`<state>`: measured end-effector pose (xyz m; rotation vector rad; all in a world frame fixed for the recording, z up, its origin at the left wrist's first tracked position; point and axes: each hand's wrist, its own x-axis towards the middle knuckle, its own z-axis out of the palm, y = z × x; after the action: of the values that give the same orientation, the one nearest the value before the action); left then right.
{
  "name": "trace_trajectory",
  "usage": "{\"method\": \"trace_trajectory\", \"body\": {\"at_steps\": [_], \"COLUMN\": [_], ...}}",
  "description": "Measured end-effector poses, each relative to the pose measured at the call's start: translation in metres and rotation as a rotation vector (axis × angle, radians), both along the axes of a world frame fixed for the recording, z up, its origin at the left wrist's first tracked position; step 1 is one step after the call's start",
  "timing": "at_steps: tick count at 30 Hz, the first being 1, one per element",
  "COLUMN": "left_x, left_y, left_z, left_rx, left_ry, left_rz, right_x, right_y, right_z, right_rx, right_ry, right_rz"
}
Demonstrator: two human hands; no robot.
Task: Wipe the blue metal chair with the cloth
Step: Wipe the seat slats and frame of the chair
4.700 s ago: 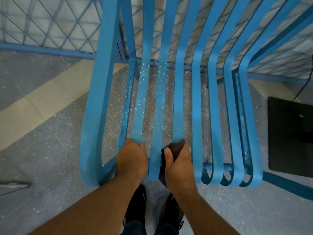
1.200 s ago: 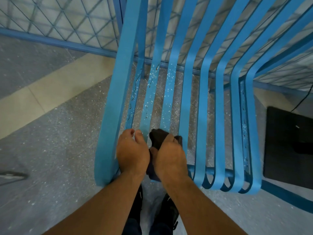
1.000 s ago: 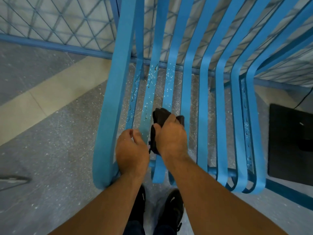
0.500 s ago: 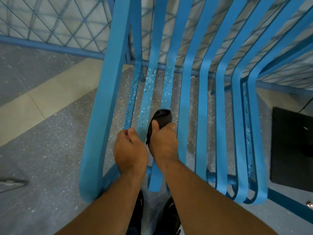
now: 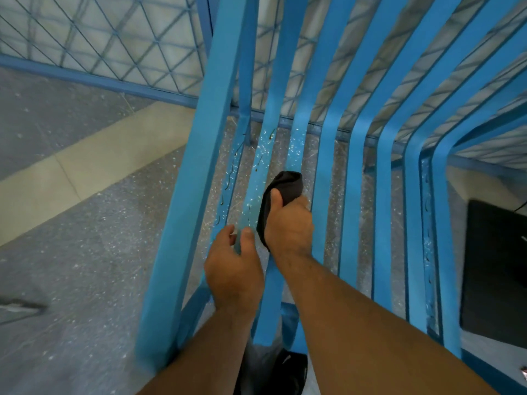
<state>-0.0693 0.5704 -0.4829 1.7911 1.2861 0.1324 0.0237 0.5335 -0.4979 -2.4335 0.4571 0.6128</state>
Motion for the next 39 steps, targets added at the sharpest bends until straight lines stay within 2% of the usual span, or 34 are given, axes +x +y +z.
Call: {"method": "trace_trajectory", "body": {"at_steps": [6,9,12,15,18,20,23,25,27,29,33,34,36,39], "left_x": [-0.003,-0.004,-0.007,-0.011,-0.004,0.007,0.029,0.043,0.056,0.068,0.088,0.094,0.108,0.132], "left_y": [-0.001,-0.003,-0.003,-0.001,0.001,0.0,-0.004,-0.014,-0.026,-0.037,-0.046,-0.045,-0.04,-0.032], "left_z": [-0.005,-0.001,0.002,-0.007,-0.008,-0.002,0.011,0.016,0.013,0.004,-0.012,-0.015,-0.019,-0.021], "left_rx": [0.037,0.036,0.059,0.061,0.047,0.149,0.269,0.205,0.196,0.23,0.274,0.3,0.288,0.18], "left_ry": [0.113,0.102,0.08,0.053,0.054,-0.028,-0.124,-0.135,-0.064,0.044,0.287,0.318,0.35,0.331], "left_rz": [-0.168,-0.174,-0.205,-0.213,-0.16,-0.184,-0.297,-0.401,-0.565,-0.651,-0.653,-0.642,-0.592,-0.461], "right_x": [-0.023,-0.044,-0.034,0.002,0.037,0.051,0.063,0.076,0.096,0.116,0.139,0.138,0.134,0.127], "right_y": [-0.008,-0.014,-0.015,-0.013,-0.015,-0.019,-0.025,-0.031,-0.043,-0.059,-0.103,-0.113,-0.13,-0.14], "right_z": [0.004,0.007,0.01,0.015,0.022,0.025,0.028,0.036,0.044,0.043,0.016,0.008,-0.012,-0.035], "right_rx": [0.051,0.078,0.109,0.183,0.064,0.024,0.198,0.319,0.355,0.294,-0.125,-0.189,-0.227,-0.227], "right_ry": [-0.005,-0.027,-0.001,0.138,0.304,0.359,0.504,0.657,0.691,0.539,-0.214,-0.344,-0.486,-0.538], "right_rz": [0.1,0.194,0.155,0.047,0.242,0.333,0.238,0.166,0.182,0.231,0.602,0.665,0.715,0.726]}}
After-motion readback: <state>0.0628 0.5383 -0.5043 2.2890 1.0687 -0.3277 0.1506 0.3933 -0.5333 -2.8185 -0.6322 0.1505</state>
